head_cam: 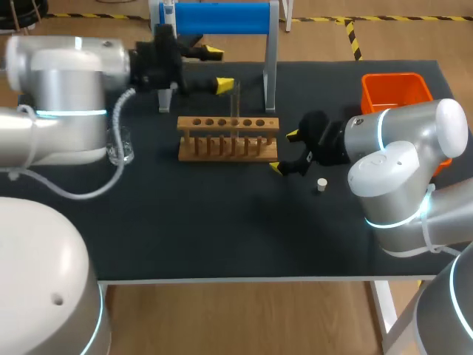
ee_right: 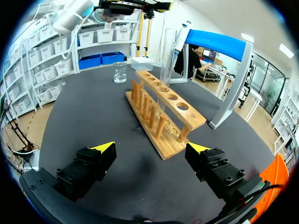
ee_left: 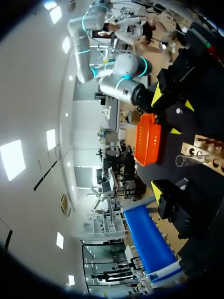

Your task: Invert the test tube, pick up the pipette, mount the tip to pipette, aspirate from beaker and dispense into the tube, eject the tip, return the pipette, and cap with the stopper.

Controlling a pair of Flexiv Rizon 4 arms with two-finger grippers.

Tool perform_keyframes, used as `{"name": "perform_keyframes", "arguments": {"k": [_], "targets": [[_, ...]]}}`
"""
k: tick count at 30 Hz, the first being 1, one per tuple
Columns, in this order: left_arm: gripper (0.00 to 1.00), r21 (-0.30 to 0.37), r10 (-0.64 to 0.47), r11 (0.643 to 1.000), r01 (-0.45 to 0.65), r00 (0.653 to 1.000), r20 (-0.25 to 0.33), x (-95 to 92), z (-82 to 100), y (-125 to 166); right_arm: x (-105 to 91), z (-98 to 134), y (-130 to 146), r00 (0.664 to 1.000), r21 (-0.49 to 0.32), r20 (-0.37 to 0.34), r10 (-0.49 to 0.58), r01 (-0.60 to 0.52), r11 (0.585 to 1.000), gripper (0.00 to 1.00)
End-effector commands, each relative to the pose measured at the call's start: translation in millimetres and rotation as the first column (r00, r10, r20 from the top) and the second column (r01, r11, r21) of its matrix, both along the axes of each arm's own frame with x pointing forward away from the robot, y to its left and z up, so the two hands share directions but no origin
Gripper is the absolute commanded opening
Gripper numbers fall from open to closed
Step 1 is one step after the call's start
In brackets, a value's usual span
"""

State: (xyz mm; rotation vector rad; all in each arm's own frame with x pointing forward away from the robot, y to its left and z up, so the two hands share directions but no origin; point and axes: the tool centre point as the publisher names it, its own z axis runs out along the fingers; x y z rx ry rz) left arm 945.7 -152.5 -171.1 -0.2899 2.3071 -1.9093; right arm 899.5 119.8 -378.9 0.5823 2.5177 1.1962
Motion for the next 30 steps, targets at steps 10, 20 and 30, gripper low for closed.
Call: {"name": "perform_keyframes", "arguments": {"k": [10,20,30], "targets": [[1.0,-0.002,0.202,0.979,-0.203,0.978,-0.047,-55.5,33.5,101,0.0,1,-1,1.0,-0.003,-0.003,0.002,-0.002,1.0,1.0],[1.0,-0.002,0.202,0.979,-0.203,0.978,-0.047,-55.5,33.5,101,0.0,1,-1,1.0,-0.003,-0.003,0.002,-0.002,1.0,1.0],[1.0,-0.002,0.202,0.979,-0.203,0.978,-0.047,-55.5,33.5,101,0.0,1,-1,1.0,-0.003,-0.003,0.002,-0.002,1.0,1.0]]}}
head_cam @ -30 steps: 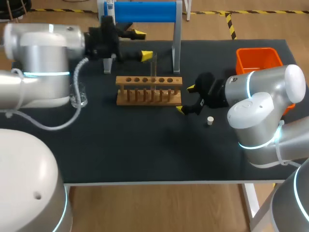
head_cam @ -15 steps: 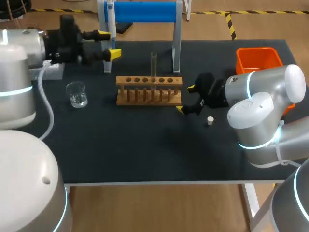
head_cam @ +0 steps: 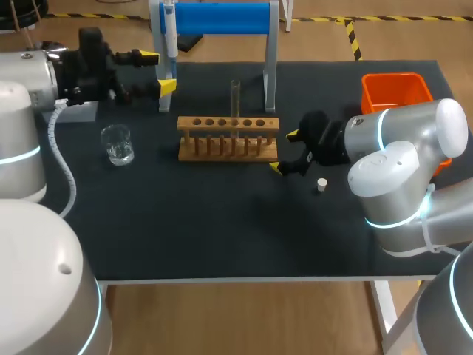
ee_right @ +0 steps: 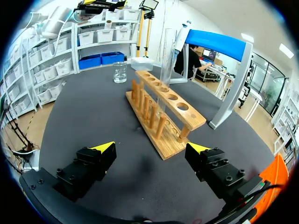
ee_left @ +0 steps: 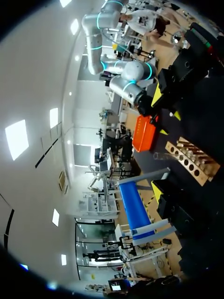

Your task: Invert the test tube, pick up the pipette, mount the tip to pipette, aspirate from beaker and dispense into the tube, eject the tip, return the pipette, and cap with the stopper.

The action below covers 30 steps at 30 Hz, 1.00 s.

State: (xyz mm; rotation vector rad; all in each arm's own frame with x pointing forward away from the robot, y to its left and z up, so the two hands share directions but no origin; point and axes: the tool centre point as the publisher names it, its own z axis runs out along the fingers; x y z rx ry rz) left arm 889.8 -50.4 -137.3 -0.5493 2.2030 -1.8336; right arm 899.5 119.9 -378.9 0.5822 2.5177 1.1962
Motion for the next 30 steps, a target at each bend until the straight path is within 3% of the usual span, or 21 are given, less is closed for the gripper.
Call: {"name": "perform_keyframes", "arguments": {"k": [1,11,21,27,30], "targets": [[1.0,0.002,0.003,1.0,-0.003,1.0,-0.001,0.5,-0.3,-1,0.0,1,-1,1.0,-0.003,-0.003,0.002,-0.002,1.0,1.0],[1.0,0.002,0.003,1.0,-0.003,1.0,-0.001,0.5,-0.3,-1,0.0,1,-1,1.0,-0.003,-0.003,0.002,-0.002,1.0,1.0],[1.0,0.096,0.2,0.976,-0.195,0.979,-0.045,23.2,-17.1,75,0.0,1,-1,1.0,-0.003,-0.003,0.002,-0.002,1.0,1.0],[1.0,0.129,0.351,0.931,-0.341,0.934,-0.066,34.8,-33.9,121,0.0,1,-1,1.0,-0.003,-0.003,0.002,-0.002,1.0,1.0],[1.0,0.153,0.448,0.888,-0.434,0.891,-0.07,43.2,-48.5,147,0.0,1,-1,1.0,-0.003,-0.003,0.002,-0.002,1.0,1.0]]}}
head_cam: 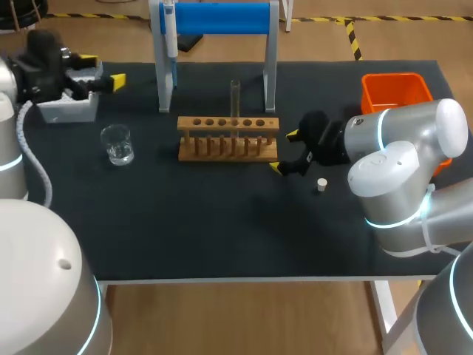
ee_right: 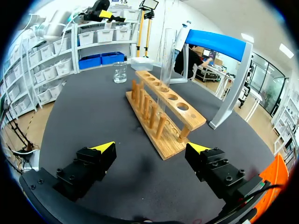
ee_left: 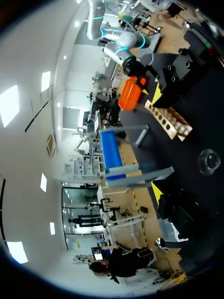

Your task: Invert the test tube, pick up the pipette, mount the tip to pipette, aspirate from beaker and dispense into the tube, eject the tip, return the pipette, and cap with the stopper.

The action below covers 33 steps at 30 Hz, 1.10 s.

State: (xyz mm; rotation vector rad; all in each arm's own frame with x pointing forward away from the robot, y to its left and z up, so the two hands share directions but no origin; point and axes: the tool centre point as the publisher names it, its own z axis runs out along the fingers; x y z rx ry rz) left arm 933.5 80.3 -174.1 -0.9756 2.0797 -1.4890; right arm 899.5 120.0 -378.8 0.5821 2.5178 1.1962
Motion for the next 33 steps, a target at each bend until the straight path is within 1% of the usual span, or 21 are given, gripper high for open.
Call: {"name": "perform_keyframes", "arguments": {"k": [1,4,27,29,30,32,33], "targets": [[1.0,0.019,0.106,0.994,-0.106,0.994,0.0,1.9,-14.9,23,0.1,1,-1,1.0,-0.003,-0.003,0.002,-0.002,1.0,1.0],[1.0,0.07,0.215,0.974,-0.215,0.977,0.01,6.1,-19.4,39,0.1,1,-1,1.0,-0.003,-0.003,0.002,-0.002,1.0,1.0],[1.0,0.07,0.215,0.974,-0.215,0.977,0.01,6.1,-19.4,39,0.1,1,-1,1.0,-0.003,-0.003,0.002,-0.002,1.0,1.0],[1.0,0.077,0.244,0.967,-0.243,0.97,-0.01,13.1,-28.8,46,0.1,1,-1,1.0,-0.003,-0.003,0.002,-0.002,1.0,1.0],[1.0,0.093,0.265,0.961,-0.262,0.964,-0.019,16.4,-33.4,49,0.1,1,-1,1.0,-0.003,-0.003,0.002,-0.002,1.0,1.0],[1.0,0.102,0.31,0.946,-0.306,0.95,-0.026,23.1,-41.8,56,0.1,1,-1,1.0,-0.003,-0.003,0.002,-0.002,1.0,1.0],[1.0,0.132,0.346,0.931,-0.34,0.938,-0.029,26.4,-47.2,60,0.1,1,-1,1.0,-0.003,-0.003,0.002,-0.002,1.0,1.0]]}}
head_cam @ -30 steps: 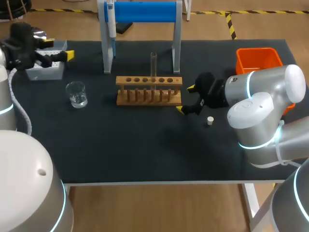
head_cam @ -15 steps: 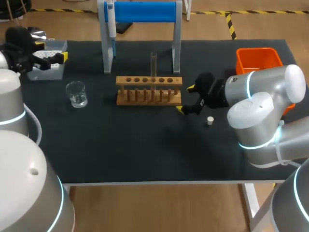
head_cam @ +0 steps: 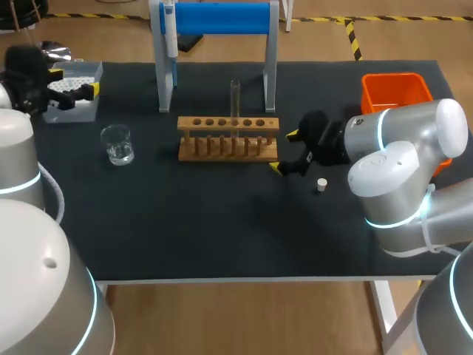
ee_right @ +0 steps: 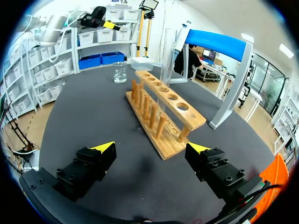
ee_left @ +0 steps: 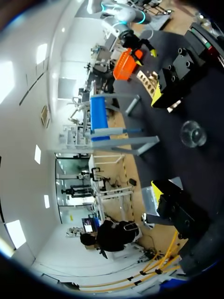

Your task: Invert the test tube, pick up the pipette, mount the tip to pipette, aspirate from beaker and dispense into the tube, eject the tip, return the pipette, and cap with the stopper.

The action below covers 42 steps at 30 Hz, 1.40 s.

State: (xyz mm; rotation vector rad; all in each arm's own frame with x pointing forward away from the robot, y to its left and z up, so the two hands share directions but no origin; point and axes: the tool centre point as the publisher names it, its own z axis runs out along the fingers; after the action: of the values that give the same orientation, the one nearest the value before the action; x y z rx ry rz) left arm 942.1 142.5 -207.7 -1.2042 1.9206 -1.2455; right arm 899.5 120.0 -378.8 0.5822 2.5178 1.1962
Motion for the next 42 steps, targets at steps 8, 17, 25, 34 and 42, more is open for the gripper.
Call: {"name": "perform_keyframes", "arguments": {"k": [8,17,25,34,42], "targets": [[1.0,0.099,0.274,0.958,-0.27,0.961,-0.03,38.9,-46.5,25,0.0,1,-1,1.0,-0.003,-0.003,0.002,-0.002,1.0,1.0],[1.0,0.059,0.37,0.928,-0.367,0.928,-0.041,72.2,-73.8,45,0.0,1,-1,1.0,-0.003,-0.003,0.002,-0.002,1.0,1.0],[1.0,0.053,0.387,0.922,-0.384,0.919,-0.075,92.7,-93.5,56,0.0,1,-1,1.0,-0.003,-0.003,0.002,-0.002,1.0,1.0],[1.0,0.107,0.468,0.881,-0.461,0.881,-0.067,115.5,-109.4,68,0.0,1,-1,1.0,-0.003,-0.003,0.002,-0.002,1.0,1.0],[1.0,0.111,0.454,0.888,-0.446,0.888,-0.065,137.2,-112.4,69,0.0,1,-1,1.0,-0.003,-0.003,0.002,-0.002,1.0,1.0]]}}
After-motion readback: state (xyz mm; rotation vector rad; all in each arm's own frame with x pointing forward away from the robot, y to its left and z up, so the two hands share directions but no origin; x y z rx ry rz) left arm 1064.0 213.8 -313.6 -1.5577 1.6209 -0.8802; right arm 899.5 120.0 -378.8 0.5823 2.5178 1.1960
